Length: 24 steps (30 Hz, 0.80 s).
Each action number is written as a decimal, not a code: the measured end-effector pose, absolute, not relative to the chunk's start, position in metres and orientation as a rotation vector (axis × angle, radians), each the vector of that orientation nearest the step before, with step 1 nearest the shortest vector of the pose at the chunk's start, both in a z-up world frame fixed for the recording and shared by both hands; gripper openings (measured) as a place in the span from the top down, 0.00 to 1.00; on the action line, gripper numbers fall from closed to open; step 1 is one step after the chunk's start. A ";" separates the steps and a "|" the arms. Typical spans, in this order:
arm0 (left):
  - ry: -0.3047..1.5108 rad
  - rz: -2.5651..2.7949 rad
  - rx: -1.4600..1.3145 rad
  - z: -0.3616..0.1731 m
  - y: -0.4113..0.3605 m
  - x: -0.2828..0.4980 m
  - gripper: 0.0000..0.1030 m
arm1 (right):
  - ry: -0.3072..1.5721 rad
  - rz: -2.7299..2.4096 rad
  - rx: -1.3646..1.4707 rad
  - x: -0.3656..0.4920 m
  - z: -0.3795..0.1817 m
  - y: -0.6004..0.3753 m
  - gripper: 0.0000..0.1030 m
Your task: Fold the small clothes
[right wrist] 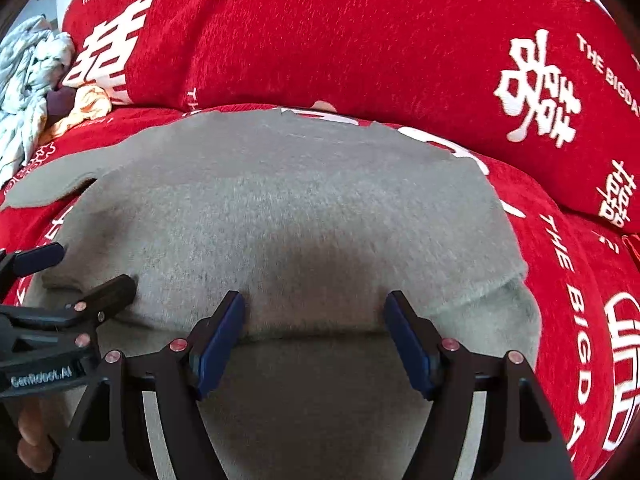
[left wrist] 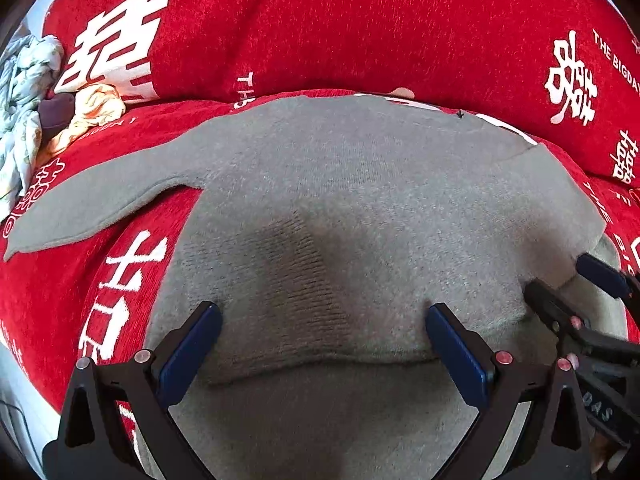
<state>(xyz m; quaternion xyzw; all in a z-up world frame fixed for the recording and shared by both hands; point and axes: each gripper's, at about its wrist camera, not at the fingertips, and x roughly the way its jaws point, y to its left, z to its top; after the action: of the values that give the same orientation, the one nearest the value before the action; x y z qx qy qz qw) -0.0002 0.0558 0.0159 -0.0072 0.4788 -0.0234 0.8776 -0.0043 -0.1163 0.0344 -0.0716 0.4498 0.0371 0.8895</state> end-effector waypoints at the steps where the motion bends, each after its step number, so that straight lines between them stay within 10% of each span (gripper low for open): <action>1: 0.999 -0.050 -0.018 0.016 0.056 -0.001 0.00 | 0.935 0.080 -0.140 -0.010 0.034 -0.119 0.25; 24: 0.937 0.105 -0.189 0.041 0.180 -0.016 0.00 | 0.892 0.231 -0.174 -0.003 0.081 -0.025 0.21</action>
<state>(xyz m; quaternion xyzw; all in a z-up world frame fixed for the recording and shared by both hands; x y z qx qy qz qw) -0.0159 0.1804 0.0413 -0.0910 0.4506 0.0506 0.8866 -0.0034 -0.0252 0.0805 -0.0836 0.4301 0.1113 0.8920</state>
